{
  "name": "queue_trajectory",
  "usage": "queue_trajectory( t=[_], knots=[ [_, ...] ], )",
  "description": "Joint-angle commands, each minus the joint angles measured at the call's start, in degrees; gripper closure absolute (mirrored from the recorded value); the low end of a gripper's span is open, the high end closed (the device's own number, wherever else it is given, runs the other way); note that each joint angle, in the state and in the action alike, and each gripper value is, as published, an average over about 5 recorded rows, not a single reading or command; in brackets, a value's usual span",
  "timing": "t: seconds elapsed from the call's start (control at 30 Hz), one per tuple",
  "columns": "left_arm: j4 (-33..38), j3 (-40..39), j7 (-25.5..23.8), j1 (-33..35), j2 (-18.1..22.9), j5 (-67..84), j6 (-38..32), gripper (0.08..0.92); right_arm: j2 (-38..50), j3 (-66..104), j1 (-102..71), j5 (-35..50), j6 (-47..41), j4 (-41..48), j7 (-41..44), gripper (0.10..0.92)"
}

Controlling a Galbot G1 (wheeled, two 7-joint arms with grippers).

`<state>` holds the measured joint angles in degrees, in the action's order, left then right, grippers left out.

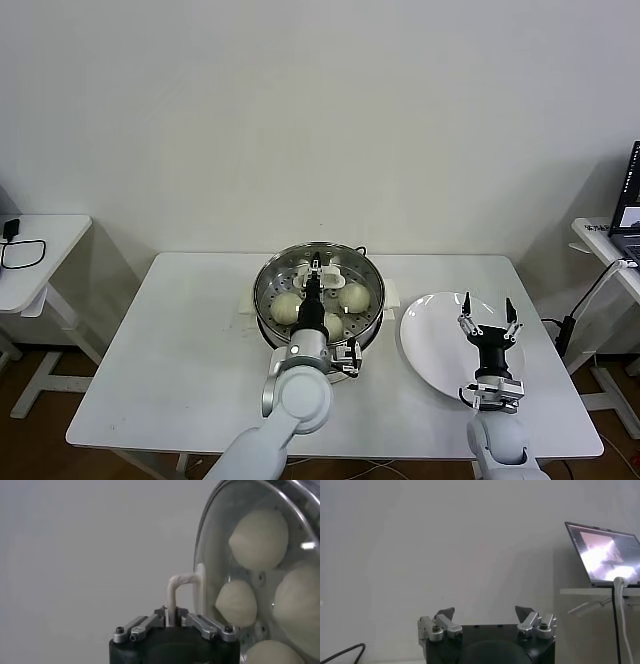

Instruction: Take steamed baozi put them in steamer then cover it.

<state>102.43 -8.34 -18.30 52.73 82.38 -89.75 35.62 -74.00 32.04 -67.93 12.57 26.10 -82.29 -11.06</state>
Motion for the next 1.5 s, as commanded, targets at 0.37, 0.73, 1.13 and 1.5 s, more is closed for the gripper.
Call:
queue_trajectory(
  t=[0.37, 0.73, 1.13, 1.5],
  knots=[
    [18.4, 1.3, -0.5, 8.2, -5.7, 9.9, 0.6, 0.266, 0.4, -0.4, 0.5, -0.1, -0.8, -0.6, -0.2, 0.203],
    [27.1, 19.8, 24.3, 12.9, -12.2, 61.4, -9.1, 0.177, 2.5, -3.3, -1.8, 3.1, -7.6, -5.0, 0.1, 0.203],
    [0.5, 41.8, 23.9, 17.6, -9.6, 89.9, -40.6, 0.177, 3.7, -4.2, -4.8, 8.3, -8.3, -7.8, 2.4, 0.203],
    [-5.9, 44.1, 20.1, 21.8, -8.7, 92.9, -47.6, 0.177, 4.5, -4.6, -6.8, 8.8, -8.8, -8.3, 2.6, 0.203]
  ],
)
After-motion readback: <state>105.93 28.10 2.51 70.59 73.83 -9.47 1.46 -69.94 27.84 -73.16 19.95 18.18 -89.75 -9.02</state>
